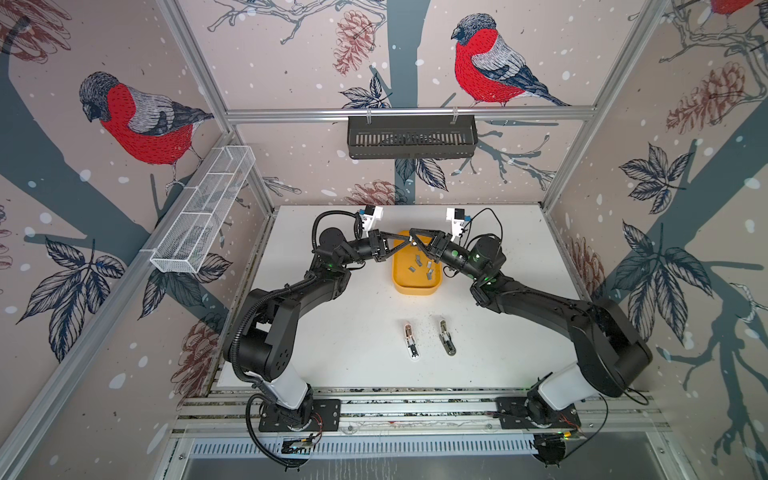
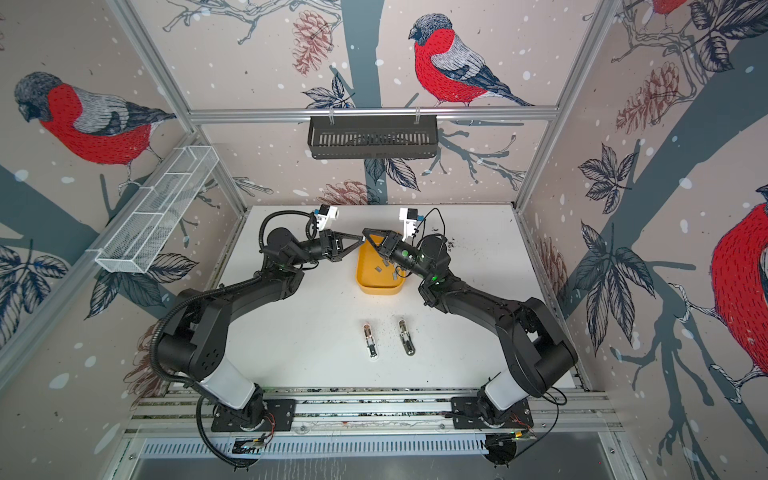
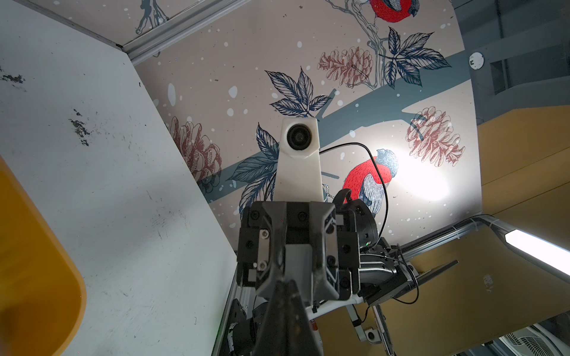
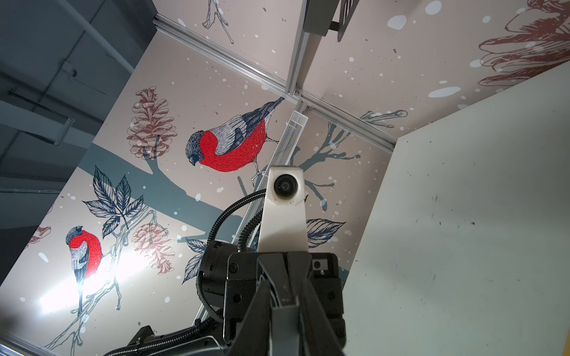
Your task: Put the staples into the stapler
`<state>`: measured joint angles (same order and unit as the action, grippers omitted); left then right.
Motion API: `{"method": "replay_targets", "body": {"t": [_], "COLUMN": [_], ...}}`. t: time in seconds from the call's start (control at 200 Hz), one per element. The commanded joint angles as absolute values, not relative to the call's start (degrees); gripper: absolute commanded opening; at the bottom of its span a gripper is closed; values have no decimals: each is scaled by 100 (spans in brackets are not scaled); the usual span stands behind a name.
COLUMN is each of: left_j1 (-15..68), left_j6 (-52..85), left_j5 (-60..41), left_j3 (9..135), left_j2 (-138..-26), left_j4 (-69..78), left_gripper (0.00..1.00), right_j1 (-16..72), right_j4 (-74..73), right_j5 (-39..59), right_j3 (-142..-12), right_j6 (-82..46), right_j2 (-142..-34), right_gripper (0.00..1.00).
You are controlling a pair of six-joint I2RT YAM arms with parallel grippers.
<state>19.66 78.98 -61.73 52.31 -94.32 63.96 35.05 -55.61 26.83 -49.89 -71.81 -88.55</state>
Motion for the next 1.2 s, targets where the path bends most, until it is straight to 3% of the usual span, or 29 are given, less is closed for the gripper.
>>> {"method": "replay_targets", "body": {"t": [0.0, 0.41, 0.495, 0.56, 0.951, 1.111, 1.196], "left_j1": [1969, 1971, 1965, 1953, 1857, 1848, 1838], "left_j6": [7912, 7902, 7907, 7893, 7709, 6962, 5987], "left_j5": [-6302, -6300, -6302, -6310, -6311, -6379, -6309], "left_j3": [5257, 5256, 5256, 5264, 5286, 5402, 5583], "left_j2": [-9426, -9429, -9421, -9413, -9335, -9217, -9000], "left_j4": [6724, 6724, 6741, 6727, 6530, 5788, 4684], "left_gripper": [0, 0, 20, 26, 27, 26, 33], "right_j1": [3498, 3472, 3458, 3456, 3350, 3274, 3295], "right_j4": [-5758, -5754, -5756, -5756, -5646, -4555, -3444], "right_j5": [2681, 2681, 2689, 2689, 2738, 2659, 2408], "right_j3": [-4995, -4978, -4969, -4957, -4776, -4598, -4544], "right_j6": [-7174, -7155, -7154, -7150, -7049, -6215, -5458], "right_j2": [-8862, -8831, -8818, -8815, -8595, -8020, -7594], "right_gripper": [18, 16, 16, 16, 15, 15, 15]}}
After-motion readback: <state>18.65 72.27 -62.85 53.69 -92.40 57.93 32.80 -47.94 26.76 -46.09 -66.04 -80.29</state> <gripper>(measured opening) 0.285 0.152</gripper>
